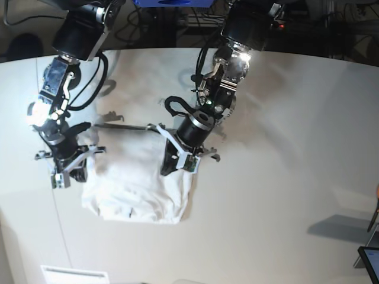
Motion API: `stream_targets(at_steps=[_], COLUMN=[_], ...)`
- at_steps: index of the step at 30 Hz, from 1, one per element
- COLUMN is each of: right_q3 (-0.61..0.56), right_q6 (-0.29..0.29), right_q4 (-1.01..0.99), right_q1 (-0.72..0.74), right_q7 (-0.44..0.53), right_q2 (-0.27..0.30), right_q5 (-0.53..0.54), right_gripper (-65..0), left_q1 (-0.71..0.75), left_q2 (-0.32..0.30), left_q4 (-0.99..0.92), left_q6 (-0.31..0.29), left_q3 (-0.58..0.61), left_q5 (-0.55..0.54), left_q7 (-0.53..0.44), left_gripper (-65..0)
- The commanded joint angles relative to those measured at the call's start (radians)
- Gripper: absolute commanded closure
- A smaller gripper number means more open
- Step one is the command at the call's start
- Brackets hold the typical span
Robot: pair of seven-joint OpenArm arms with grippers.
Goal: Fold the T-shirt properly
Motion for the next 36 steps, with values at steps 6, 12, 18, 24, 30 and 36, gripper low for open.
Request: stream_targets(at_steps=[6,12,18,24,30,36], right_q3=[-0.005,-0.003,0.001,-0.008,-0.011,-0.012], right_q6=[0.003,0.003,0.003,0.006,0.006,0.006], right_q4=[0.073,0.082,0.116,0.039,-0.17,-0.277], right_q1=[-0.074,-0.166,-0.203,-0.226,-0.235,-0.317], right_q7=[-0.004,-0.001,0.021,0.199,0.537,0.767], right_q2=[-0.006,0.001,0.003,0.038,0.133,0.245], right_q5=[0.012,0.159,0.164,0.164,0.161,0.159], right_gripper=[-1.9,-1.7,-1.7,-1.7,-1.7,-1.7], left_q1=[0.038,0.118,0.205,0.215,0.248,0.294], left_q2=[0.033,0.005,-0.001,-0.051,-0.12,-0.188], left_q4=[0.03,0.09,0.245,0.221,0.139,0.135], left_q6=[-0.001,-0.001,-0.001,-0.003,-0.006,-0.006], left_q3=[0.007,-0.019,-0.123,-0.117,-0.123,-0.123], left_q5=[0.008,0.008,0.011,0.215,0.323,0.323], left_q7=[-0.006,-0.01,-0.01,-0.047,-0.248,-0.265], left_gripper=[0.0,0.0,0.0,0.0,0.0,0.0])
